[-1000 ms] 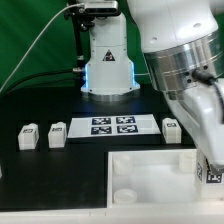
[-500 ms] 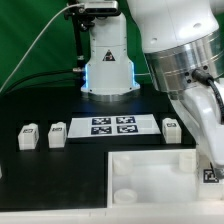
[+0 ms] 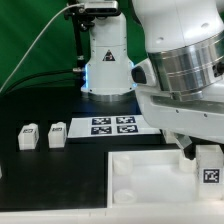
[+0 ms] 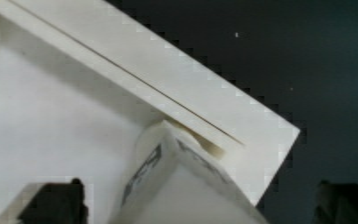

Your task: Assemble one leg

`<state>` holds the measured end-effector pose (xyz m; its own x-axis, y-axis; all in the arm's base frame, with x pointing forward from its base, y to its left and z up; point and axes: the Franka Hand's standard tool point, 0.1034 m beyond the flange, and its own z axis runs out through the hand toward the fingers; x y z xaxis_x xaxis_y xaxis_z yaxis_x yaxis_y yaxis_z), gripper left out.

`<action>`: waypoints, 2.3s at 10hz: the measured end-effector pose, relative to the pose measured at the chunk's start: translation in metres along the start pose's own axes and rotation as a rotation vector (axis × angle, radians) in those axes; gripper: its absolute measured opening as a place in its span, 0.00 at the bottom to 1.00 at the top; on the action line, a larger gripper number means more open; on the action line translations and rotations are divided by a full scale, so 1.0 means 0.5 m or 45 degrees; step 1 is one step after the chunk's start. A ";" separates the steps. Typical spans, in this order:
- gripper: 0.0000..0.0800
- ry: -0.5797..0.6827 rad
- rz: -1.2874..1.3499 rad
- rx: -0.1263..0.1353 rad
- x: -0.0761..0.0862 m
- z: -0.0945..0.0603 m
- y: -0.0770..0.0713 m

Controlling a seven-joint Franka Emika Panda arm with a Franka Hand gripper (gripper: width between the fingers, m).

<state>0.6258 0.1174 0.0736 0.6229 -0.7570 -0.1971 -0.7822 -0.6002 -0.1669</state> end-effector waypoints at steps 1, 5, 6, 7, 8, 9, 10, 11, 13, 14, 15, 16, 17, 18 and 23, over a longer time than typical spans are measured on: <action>0.81 0.030 -0.305 -0.089 0.003 -0.002 0.001; 0.70 0.042 -0.623 -0.118 0.001 0.003 -0.002; 0.70 0.042 -0.625 -0.119 0.001 0.003 -0.002; 0.51 0.041 -0.516 -0.110 -0.001 0.003 -0.003; 0.39 0.044 -0.362 -0.107 -0.002 0.004 -0.002; 0.39 0.048 -0.265 -0.106 -0.001 0.004 -0.001; 0.39 0.050 -0.194 -0.103 0.001 0.004 0.000; 0.38 0.036 -0.021 -0.076 0.010 -0.001 0.001; 0.38 -0.003 0.449 -0.007 0.019 0.001 0.008; 0.38 -0.017 0.628 0.024 0.017 0.003 0.008; 0.38 -0.031 0.821 0.040 0.014 0.005 0.005; 0.37 -0.037 0.962 0.045 0.009 0.008 0.002; 0.37 -0.039 1.013 0.042 0.004 0.010 0.001; 0.44 -0.037 0.961 0.042 0.005 0.010 0.002; 0.81 0.032 0.235 -0.025 0.006 0.001 -0.005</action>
Offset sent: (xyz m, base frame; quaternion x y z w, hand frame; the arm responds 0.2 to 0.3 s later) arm 0.0000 0.0000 0.0000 0.0000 0.0000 -0.2667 0.9638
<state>0.6296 0.1165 0.0728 0.4683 -0.8610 -0.1983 -0.8836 -0.4549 -0.1114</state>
